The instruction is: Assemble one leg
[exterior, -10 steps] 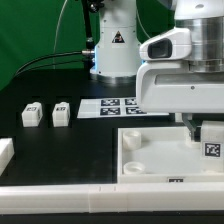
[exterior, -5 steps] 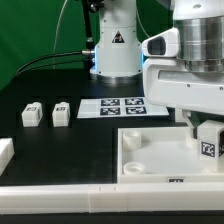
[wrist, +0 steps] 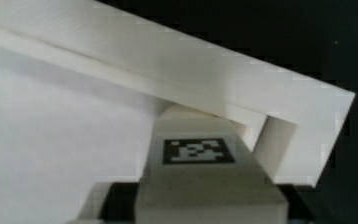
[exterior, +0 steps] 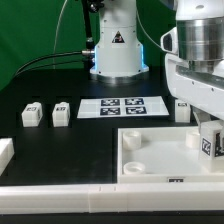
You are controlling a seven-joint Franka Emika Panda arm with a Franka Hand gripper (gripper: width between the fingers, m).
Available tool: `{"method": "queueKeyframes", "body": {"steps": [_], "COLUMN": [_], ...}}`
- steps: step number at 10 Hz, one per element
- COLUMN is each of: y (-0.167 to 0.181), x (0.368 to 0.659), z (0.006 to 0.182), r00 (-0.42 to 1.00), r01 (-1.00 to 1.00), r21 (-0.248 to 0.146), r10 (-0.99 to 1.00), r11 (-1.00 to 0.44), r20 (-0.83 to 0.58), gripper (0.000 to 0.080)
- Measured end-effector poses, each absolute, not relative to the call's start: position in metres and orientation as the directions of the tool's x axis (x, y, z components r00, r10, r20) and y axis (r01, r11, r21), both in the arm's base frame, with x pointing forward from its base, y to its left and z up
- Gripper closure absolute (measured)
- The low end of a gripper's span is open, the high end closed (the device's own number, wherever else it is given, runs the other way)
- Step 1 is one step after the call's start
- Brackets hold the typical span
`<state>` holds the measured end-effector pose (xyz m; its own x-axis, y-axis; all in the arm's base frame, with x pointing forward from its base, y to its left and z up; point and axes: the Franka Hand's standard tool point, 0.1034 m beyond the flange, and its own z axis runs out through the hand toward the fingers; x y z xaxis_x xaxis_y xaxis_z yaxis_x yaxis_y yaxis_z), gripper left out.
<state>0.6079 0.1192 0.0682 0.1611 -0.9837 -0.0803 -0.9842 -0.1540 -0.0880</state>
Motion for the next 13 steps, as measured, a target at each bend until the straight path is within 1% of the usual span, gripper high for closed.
{"method": "queueKeyframes", "body": {"steps": [2, 3, 5, 8, 9, 10, 11, 12, 13], "y": [0.1195, 0.1190, 0.1173, 0.1171, 0.1179, 0.1181, 0.1184, 0.1187, 0.1188], "x": [0.6078, 0.6080, 0.6087, 0.6087, 0.6085, 0.6085, 0.6084, 0.6083, 0.6082], "z": [0.0681, 0.0679, 0.0683, 0.0681, 0.0680, 0.0680, 0.0679, 0.0678, 0.0678], "r00": [-0.027, -0.163, -0.320, -0.338, -0.328, -0.326, -0.321, -0.316, -0.310], "r01": [-0.997, -0.984, -0.944, -0.938, -0.941, -0.942, -0.943, -0.945, -0.947], "r21": [-0.073, -0.061, -0.044, -0.042, -0.042, -0.042, -0.043, -0.043, -0.044], "r10": [-0.995, -0.981, -0.939, -0.933, -0.936, -0.936, -0.938, -0.940, -0.942], "r11": [0.034, 0.170, 0.328, 0.345, 0.336, 0.334, 0.329, 0.323, 0.318], "r20": [-0.093, -0.108, -0.121, -0.127, -0.129, -0.129, -0.129, -0.129, -0.129], "gripper": [0.0506, 0.0506, 0.0506, 0.0506, 0.0326, 0.0211, 0.0211, 0.0162, 0.0153]}}
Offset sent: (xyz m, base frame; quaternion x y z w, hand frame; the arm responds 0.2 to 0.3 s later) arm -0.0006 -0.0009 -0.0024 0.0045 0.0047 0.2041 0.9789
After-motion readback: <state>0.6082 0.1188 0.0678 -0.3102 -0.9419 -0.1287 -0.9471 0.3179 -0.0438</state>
